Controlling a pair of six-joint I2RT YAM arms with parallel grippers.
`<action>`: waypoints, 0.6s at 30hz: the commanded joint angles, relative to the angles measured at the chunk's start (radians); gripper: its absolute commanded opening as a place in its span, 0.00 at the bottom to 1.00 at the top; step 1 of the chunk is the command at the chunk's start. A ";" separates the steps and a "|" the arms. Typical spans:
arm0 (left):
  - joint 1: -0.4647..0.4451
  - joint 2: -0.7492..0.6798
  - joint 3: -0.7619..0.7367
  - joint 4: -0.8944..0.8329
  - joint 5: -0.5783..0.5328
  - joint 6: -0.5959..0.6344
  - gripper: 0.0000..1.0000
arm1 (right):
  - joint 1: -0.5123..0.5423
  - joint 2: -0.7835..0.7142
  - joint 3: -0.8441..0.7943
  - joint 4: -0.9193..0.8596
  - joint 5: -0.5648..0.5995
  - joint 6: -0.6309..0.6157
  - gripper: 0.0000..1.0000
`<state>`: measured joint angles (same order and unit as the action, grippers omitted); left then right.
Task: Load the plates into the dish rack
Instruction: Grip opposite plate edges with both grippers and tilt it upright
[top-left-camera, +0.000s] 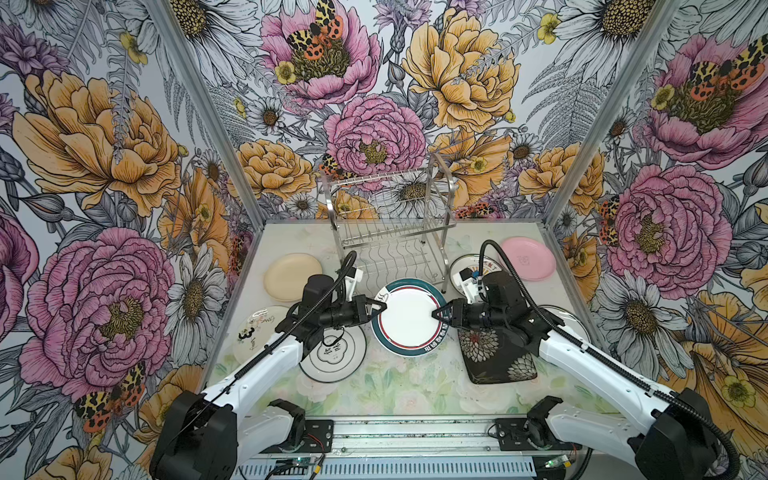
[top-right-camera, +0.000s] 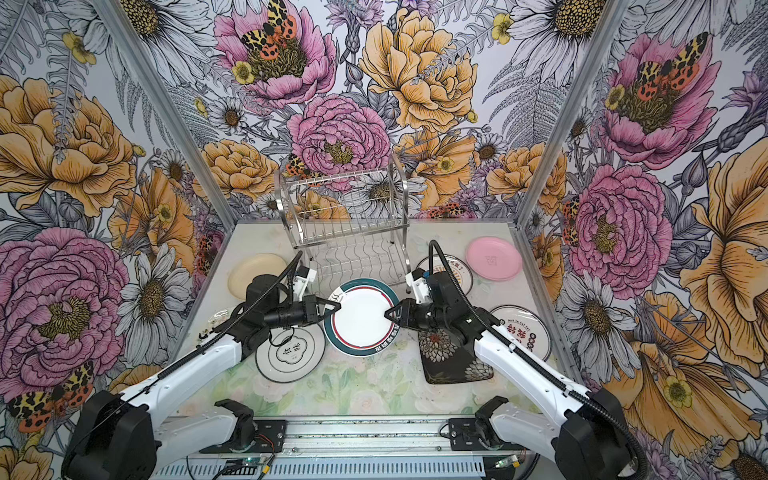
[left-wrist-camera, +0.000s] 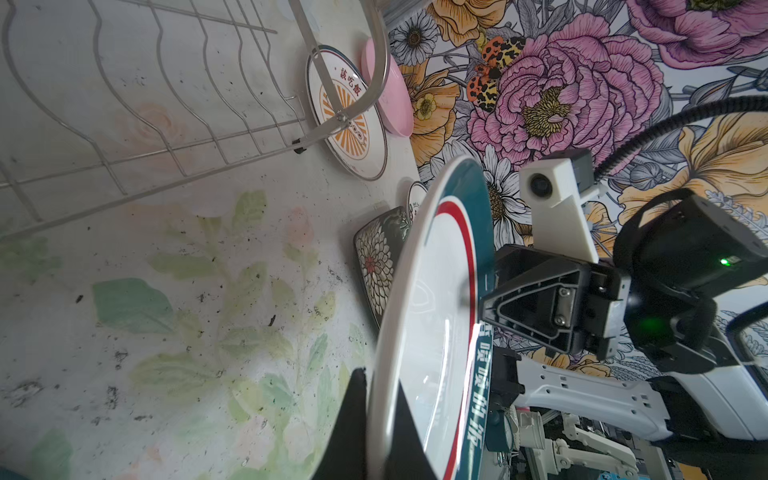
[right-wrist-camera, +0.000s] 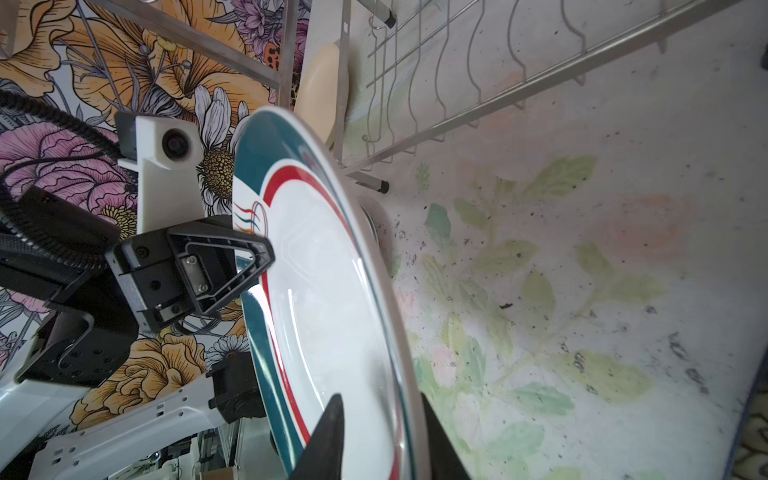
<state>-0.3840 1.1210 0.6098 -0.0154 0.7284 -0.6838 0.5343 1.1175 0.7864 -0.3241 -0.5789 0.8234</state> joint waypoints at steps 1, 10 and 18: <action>-0.010 -0.005 0.004 0.079 0.077 -0.020 0.00 | -0.014 0.029 0.057 0.131 -0.130 -0.022 0.33; -0.010 0.009 0.028 0.098 0.097 -0.033 0.00 | -0.023 0.089 0.098 0.195 -0.224 -0.024 0.21; 0.020 -0.006 0.021 0.091 0.085 -0.040 0.16 | -0.040 0.084 0.096 0.198 -0.231 -0.023 0.00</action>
<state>-0.3683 1.1217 0.6136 0.0685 0.8024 -0.7395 0.4885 1.2106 0.8352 -0.2070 -0.7731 0.7994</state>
